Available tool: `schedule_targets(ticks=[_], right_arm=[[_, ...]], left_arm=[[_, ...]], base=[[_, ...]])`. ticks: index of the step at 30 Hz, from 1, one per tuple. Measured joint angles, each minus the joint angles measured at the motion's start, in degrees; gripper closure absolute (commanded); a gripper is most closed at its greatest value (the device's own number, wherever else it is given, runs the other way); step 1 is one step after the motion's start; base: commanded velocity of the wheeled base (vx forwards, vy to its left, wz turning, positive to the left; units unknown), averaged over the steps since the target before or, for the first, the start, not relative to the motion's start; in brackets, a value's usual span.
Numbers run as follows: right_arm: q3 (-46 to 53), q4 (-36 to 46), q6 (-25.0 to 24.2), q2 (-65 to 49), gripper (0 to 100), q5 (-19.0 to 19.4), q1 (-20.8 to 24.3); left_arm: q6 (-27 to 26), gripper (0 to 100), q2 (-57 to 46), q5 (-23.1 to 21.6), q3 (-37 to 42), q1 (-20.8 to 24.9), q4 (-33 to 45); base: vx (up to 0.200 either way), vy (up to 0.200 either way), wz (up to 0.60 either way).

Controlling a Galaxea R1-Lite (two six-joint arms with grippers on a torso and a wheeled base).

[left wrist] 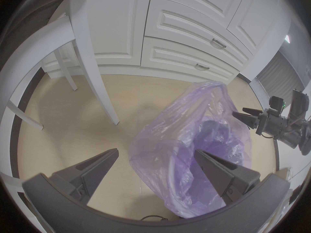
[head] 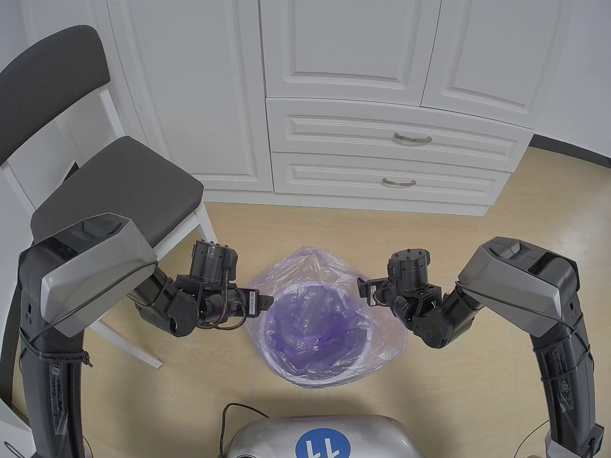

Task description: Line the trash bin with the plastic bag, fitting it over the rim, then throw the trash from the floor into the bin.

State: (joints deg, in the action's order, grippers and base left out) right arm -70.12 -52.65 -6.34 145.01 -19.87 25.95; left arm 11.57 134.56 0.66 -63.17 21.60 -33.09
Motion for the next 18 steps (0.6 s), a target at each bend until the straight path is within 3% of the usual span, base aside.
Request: schedule_targets(ticks=[6,18], right_arm=[[-1.4,-0.11,-0.17,0.94,0,-0.07,0.0],[-6.95,-0.63,-0.41,4.83,0,-0.11,-2.32]], left_arm=[[0.2,0,3.08,4.01,-3.61,-1.18,-1.1],[2.15,0,7.86,4.82,-8.79,-3.3,-1.23]], base=[[0.0,0.0,0.0],[0.0,0.0,0.0]])
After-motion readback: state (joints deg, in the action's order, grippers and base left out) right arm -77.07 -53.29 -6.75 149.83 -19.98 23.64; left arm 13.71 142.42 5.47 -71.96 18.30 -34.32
